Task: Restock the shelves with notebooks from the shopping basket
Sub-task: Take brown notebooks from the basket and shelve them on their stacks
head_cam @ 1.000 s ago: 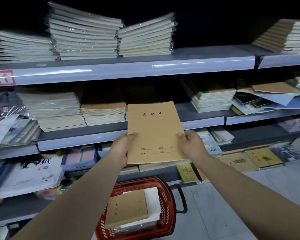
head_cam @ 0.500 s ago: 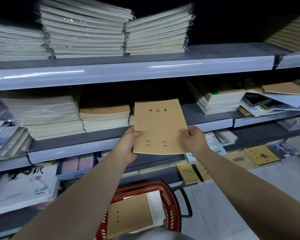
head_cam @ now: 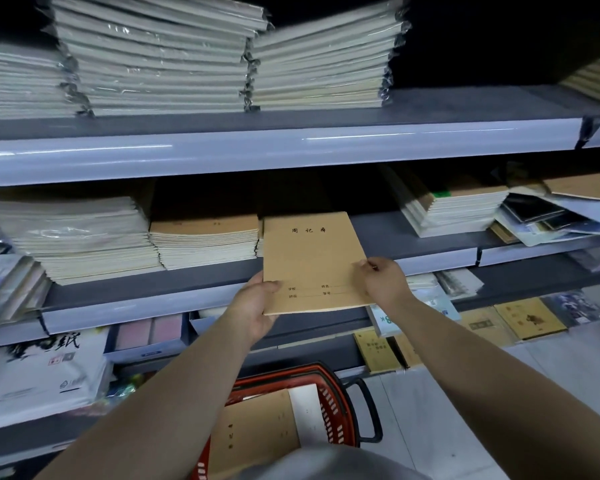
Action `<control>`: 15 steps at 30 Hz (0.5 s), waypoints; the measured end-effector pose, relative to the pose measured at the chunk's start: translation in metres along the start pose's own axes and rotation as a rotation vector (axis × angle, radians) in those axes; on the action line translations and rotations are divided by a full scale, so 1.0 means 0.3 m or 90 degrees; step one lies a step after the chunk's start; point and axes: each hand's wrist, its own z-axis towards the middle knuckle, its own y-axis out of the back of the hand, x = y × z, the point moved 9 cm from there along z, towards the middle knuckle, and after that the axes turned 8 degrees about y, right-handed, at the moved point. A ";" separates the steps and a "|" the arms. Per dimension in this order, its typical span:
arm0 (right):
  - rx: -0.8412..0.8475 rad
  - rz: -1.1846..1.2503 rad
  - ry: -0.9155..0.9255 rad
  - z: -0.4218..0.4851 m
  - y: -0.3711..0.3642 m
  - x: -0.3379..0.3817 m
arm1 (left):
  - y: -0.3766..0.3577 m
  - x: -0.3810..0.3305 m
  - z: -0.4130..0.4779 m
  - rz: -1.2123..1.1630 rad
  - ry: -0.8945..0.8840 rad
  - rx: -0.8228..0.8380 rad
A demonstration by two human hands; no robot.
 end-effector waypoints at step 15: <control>0.156 0.097 -0.116 0.225 -0.064 -0.036 | -0.023 -0.109 0.155 0.002 -0.058 -0.086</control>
